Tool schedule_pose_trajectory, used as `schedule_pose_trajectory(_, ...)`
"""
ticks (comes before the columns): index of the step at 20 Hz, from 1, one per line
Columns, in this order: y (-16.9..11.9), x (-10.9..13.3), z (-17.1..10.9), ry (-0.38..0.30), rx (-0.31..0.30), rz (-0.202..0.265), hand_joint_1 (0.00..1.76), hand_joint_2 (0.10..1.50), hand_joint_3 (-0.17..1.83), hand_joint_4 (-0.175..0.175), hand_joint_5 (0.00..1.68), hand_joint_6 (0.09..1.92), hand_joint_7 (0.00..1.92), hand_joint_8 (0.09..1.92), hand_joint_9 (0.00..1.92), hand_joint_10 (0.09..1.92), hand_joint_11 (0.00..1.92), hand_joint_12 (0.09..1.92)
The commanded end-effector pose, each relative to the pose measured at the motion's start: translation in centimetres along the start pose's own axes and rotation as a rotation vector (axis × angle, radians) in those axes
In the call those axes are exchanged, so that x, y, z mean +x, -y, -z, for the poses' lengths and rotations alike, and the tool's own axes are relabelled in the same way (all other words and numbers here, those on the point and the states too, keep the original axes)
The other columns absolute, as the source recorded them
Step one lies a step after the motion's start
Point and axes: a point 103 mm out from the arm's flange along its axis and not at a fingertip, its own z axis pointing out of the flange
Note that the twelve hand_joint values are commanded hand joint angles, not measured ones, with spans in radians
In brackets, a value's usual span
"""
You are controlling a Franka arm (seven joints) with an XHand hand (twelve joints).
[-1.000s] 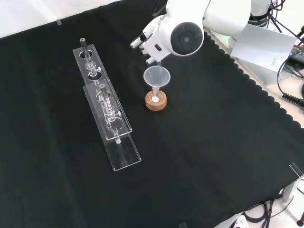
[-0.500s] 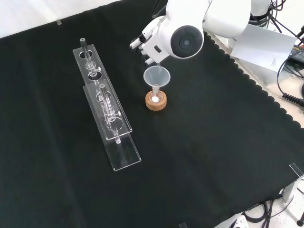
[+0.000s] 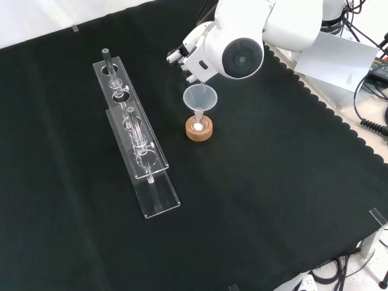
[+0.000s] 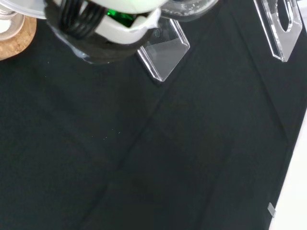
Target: Pour all the NaCl from the weighing funnel into the round-bottom flask.
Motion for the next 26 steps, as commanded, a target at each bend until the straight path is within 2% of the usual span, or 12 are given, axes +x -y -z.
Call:
schedule_pose_trajectory(1,-0.1,-0.03,-0.11,0.022,-0.015,0.005,1.07,0.74,0.67,0.175,1.08,1.0,1.11,0.7,1.13,0.4,0.75,1.11)
schedule_pose_trajectory(16,-0.04,0.34,0.71,0.048,-0.03,0.01,1.07,0.74,0.67,0.175,1.08,1.0,1.11,0.7,1.12,0.4,0.75,1.11)
schedule_pose_trajectory(26,0.18,-0.12,0.26,0.015,-0.037,0.003,1.07,0.74,0.67,0.175,1.08,1.0,1.11,0.7,1.12,0.4,0.75,1.1)
